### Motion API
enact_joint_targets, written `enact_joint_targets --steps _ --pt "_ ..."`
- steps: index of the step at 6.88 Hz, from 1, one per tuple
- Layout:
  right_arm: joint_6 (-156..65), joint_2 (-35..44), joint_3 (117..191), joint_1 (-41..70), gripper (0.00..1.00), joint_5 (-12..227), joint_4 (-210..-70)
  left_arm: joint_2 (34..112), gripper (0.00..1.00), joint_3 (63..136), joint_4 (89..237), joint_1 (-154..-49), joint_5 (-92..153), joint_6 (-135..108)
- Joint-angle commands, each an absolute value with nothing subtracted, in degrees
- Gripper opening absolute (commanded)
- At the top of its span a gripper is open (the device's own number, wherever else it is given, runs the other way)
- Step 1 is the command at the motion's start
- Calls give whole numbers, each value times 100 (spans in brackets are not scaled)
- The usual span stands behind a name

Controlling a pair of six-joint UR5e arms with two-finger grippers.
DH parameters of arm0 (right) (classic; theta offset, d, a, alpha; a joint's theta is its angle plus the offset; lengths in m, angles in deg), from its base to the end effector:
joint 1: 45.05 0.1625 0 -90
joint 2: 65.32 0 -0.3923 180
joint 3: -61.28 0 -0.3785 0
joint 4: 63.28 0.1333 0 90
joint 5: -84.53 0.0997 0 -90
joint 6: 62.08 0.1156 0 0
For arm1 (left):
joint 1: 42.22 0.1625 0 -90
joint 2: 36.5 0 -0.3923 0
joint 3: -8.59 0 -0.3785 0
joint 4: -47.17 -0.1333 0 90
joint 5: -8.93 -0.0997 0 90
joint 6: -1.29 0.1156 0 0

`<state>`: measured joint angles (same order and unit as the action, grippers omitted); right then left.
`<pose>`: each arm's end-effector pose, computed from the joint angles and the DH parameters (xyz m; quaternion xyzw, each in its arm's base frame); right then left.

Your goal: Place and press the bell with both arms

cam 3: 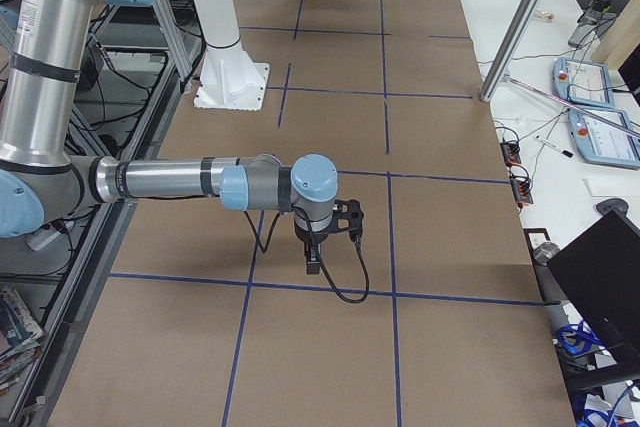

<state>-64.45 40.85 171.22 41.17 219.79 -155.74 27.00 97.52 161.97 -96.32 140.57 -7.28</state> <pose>0.0267 -0.3725 0.5935 0.0058 -0.3849 -0.0539 0.9214 0.1043 -0.2404 0.7799 -0.1554 0.3204 0.2124 0.9100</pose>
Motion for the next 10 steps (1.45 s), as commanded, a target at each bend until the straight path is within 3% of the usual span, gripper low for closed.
enact_joint_targets --steps 1,3,4,5,6,8,10 --pt "-6437 4085 17124 4117 100 21979 -15574 2705 100 9631 16205 -9567 14059 -715" --pt "-6436 4085 17124 4117 100 21979 -15574 2705 100 9587 16205 -9426 14111 -724" --pt "-6436 4085 17124 4117 100 21979 -15574 2705 84 9604 16222 -9391 14111 -724" --pt "-6436 4085 17150 4117 100 21979 -15574 2705 31 9613 16274 -9390 14111 -724" --pt "-6428 4093 17176 4117 100 21979 -15574 2705 8 9718 16275 -9390 14085 -724" --pt "-6428 4094 17203 4117 100 21979 -15574 2557 5 10775 16249 -9565 14050 -741" --pt "-6419 4094 17203 4117 100 21988 -15574 2904 4 11203 16222 -10449 14059 -820"
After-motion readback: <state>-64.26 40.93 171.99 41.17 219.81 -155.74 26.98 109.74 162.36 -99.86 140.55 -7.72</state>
